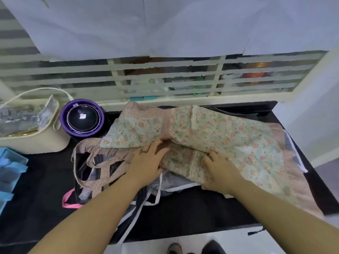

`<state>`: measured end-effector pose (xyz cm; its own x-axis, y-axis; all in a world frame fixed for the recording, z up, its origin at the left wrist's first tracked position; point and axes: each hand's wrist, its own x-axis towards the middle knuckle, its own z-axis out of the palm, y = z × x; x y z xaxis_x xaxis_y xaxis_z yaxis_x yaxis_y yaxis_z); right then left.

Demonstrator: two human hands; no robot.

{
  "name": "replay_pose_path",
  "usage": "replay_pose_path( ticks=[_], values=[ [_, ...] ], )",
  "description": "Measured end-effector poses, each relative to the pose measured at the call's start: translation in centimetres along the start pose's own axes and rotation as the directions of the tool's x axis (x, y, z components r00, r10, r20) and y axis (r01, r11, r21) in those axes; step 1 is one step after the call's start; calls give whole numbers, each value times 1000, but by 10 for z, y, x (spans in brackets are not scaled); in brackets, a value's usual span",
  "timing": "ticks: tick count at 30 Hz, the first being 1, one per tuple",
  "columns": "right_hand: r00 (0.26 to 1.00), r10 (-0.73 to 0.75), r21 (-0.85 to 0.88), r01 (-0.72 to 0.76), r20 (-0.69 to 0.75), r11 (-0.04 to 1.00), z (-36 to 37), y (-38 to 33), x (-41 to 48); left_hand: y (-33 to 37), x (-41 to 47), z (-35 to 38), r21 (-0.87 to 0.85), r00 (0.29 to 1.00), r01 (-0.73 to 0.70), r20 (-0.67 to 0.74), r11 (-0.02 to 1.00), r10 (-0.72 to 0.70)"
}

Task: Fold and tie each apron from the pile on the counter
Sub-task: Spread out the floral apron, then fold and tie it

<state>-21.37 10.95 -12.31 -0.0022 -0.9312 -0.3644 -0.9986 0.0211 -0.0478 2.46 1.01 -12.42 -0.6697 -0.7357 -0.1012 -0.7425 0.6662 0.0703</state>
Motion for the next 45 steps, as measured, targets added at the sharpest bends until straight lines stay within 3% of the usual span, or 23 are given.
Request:
replay_pose_path(
  ticks=[5,7,10,13,16,18,19,20,21,22,23,26,29,31,35,41,45],
  values=[
    [963,11,-63,-29,-270,998,31,20,-12,2,9,9,44,992,33,-127,998,-27],
    [958,4,-73,-26,-287,997,32,30,-17,0,10,7,-2,990,57,-130,998,-56],
    [956,119,-36,-134,-269,990,19,44,-28,-11,8,4,-64,982,43,-183,997,-54],
    [936,337,39,-335,-103,942,-2,65,-29,-24,7,-8,-57,966,0,-256,998,-15],
    [888,460,318,-432,-12,844,-36,73,-26,-29,14,-28,-115,947,25,-316,993,-60],
    [846,532,652,-384,-35,654,-57,73,-29,-22,18,-49,-190,890,92,-425,977,-166],
    [831,556,841,-305,6,447,-68,71,-32,-17,21,-61,-192,838,136,-501,972,-216],
    [826,560,966,-197,72,165,-80,67,-36,-11,26,-77,-186,769,181,-585,966,-257],
    [823,555,992,-96,125,-81,-91,65,-37,-5,30,-93,-219,703,235,-634,947,-321],
    [813,574,985,0,102,-175,-101,66,-38,-1,34,-113,-275,648,269,-657,923,-385],
    [788,615,983,82,36,-163,-111,68,-38,1,37,-130,-334,618,281,-655,900,-436],
    [554,755,937,229,-350,265,-156,64,-51,-2,41,-177,-393,561,222,-697,892,-447],
    [329,659,736,315,-676,599,-203,56,-73,-8,33,-216,-387,501,77,-782,919,-371],
    [185,585,608,355,-790,710,-226,51,-86,-12,24,-241,-339,494,29,-813,940,-309],
    [27,531,510,322,-847,797,-250,47,-102,-23,10,-279,-190,522,-64,-843,980,-129],
    [-208,511,407,392,-834,825,-279,32,-131,-10,-18,-337,-141,348,-105,-933,984,-96],
    [-308,530,420,356,-790,835,-293,27,-142,1,-29,-364,-145,242,-100,-963,984,-117]
  ],
)
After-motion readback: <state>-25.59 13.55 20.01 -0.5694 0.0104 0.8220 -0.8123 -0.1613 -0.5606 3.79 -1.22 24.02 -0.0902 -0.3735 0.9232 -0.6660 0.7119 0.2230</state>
